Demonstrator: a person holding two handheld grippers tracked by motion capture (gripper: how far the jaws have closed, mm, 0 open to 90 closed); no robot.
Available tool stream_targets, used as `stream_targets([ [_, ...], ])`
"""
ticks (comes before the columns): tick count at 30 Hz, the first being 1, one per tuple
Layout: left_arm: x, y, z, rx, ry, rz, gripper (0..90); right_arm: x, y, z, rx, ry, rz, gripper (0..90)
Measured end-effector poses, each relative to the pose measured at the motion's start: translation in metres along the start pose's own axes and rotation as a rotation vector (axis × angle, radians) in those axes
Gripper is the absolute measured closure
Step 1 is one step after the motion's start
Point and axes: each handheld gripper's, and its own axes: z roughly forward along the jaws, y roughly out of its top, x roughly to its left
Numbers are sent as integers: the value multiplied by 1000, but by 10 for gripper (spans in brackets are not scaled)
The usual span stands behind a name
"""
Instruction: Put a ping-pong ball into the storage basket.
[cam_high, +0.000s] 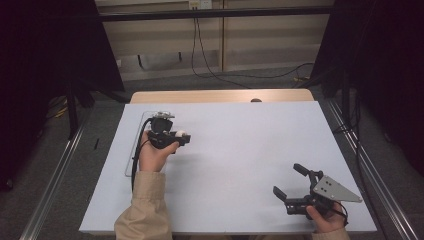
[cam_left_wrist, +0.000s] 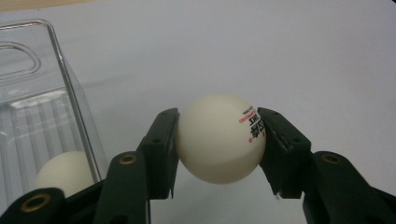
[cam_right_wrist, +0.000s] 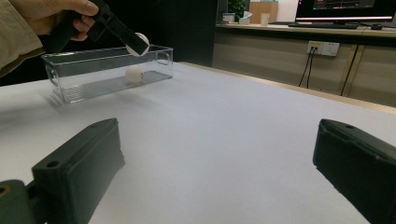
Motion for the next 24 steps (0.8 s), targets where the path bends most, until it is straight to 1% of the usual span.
stream_targets([
  [2, 1, 0, -2, -4, -1, -7, 511, 0, 0, 0, 0, 0, 0, 7],
  [14, 4, 0, -9, -30, 2, -3, 510, 0, 0, 0, -1, 0, -1, 7],
  [15, 4, 0, -10, -32, 2, -8, 511, 0, 0, 0, -1, -1, -1, 7],
  [22, 8, -2, -17, -38, 14, -10, 511, 0, 0, 0, -1, 2, -4, 7],
  [24, 10, -3, -19, -43, 16, -19, 511, 1, 1, 0, -3, 2, -1, 7],
])
